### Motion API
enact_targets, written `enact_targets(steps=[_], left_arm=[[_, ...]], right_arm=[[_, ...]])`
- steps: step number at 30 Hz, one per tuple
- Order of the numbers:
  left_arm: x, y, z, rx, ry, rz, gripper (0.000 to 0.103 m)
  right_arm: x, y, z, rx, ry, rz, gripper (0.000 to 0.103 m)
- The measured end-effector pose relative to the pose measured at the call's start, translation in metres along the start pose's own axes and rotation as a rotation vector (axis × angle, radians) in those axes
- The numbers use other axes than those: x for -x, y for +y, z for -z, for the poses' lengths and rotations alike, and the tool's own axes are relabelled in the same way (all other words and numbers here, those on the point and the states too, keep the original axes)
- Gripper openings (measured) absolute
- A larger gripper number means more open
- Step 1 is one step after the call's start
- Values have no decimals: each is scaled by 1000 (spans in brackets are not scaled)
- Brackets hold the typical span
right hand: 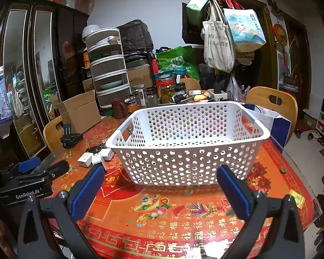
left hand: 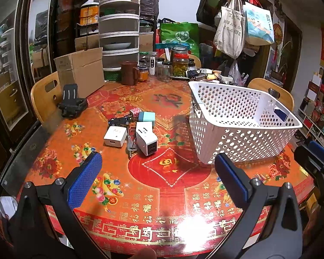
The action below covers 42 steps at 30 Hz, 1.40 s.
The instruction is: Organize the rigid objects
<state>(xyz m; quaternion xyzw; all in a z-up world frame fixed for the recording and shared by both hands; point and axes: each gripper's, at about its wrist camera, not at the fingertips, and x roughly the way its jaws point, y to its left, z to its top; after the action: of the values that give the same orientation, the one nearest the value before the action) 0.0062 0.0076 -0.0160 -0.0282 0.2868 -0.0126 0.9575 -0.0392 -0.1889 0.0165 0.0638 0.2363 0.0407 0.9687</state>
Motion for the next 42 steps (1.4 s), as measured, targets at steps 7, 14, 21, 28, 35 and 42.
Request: enact_targets(steps=[7, 14, 21, 28, 35, 42], left_arm=[[-4, 3, -3, -16, -33, -75, 103], [-26, 57, -32, 83, -99, -115, 103], [-84, 106, -23, 188, 102, -64, 103], [-116, 118, -8, 191, 164, -91, 103], [-142, 98, -5, 94, 227, -120, 103], [-167, 92, -8, 56, 267, -126, 103]], right_arm=[[-4, -12, 0, 13, 2, 37, 103], [-38, -103, -54, -46, 72, 243, 103], [-112, -176, -76, -128, 252, 279, 103], [-149, -186, -63, -147, 321, 263, 60], [-157, -179, -60, -153, 344, 217, 28], [-168, -176, -60, -144, 366, 231, 24]])
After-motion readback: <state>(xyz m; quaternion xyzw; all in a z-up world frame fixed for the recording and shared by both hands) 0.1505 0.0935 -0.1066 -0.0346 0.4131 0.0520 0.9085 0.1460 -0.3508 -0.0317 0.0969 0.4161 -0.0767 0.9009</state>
